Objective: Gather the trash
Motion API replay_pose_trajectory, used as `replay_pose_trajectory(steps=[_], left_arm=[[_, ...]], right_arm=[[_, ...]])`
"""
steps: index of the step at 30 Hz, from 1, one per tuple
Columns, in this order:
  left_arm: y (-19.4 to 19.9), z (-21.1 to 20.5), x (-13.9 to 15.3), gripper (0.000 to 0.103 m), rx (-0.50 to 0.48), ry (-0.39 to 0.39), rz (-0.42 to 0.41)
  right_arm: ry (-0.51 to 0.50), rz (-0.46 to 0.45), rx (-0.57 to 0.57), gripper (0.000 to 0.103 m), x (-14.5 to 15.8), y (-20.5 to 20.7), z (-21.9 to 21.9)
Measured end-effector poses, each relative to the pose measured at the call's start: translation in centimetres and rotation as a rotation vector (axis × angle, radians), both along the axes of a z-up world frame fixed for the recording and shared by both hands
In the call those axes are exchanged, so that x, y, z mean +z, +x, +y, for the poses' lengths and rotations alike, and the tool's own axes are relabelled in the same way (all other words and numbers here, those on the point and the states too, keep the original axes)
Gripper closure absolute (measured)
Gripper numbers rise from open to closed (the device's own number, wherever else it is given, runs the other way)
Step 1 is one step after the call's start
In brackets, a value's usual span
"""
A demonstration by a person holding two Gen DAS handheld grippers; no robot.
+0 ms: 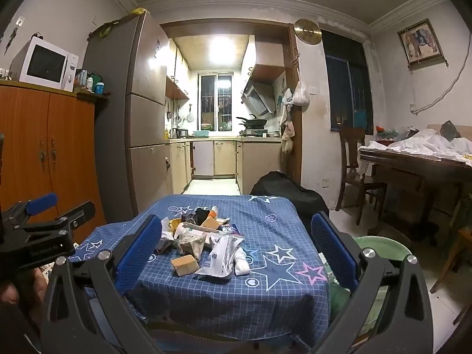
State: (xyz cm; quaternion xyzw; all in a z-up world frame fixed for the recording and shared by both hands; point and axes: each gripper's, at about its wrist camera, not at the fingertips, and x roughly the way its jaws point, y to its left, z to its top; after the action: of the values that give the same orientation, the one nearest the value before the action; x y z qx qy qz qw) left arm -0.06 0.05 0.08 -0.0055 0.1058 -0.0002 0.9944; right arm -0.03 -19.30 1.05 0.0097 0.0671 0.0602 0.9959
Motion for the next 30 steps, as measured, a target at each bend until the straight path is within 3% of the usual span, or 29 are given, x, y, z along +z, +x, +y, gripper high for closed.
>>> replay_pose_trajectory(steps=[18, 30], left_arm=[[1.3, 0.3, 0.2, 0.005, -0.001, 0.001, 0.051], [2.5, -0.1, -1.8, 0.005, 0.004, 0.026, 0.074]], right_arm=[[0.006, 0.044, 0.019, 0.005, -0.4, 0.6, 0.2], [0.012, 0.079, 0.041, 0.005, -0.9, 0.8, 0.1]])
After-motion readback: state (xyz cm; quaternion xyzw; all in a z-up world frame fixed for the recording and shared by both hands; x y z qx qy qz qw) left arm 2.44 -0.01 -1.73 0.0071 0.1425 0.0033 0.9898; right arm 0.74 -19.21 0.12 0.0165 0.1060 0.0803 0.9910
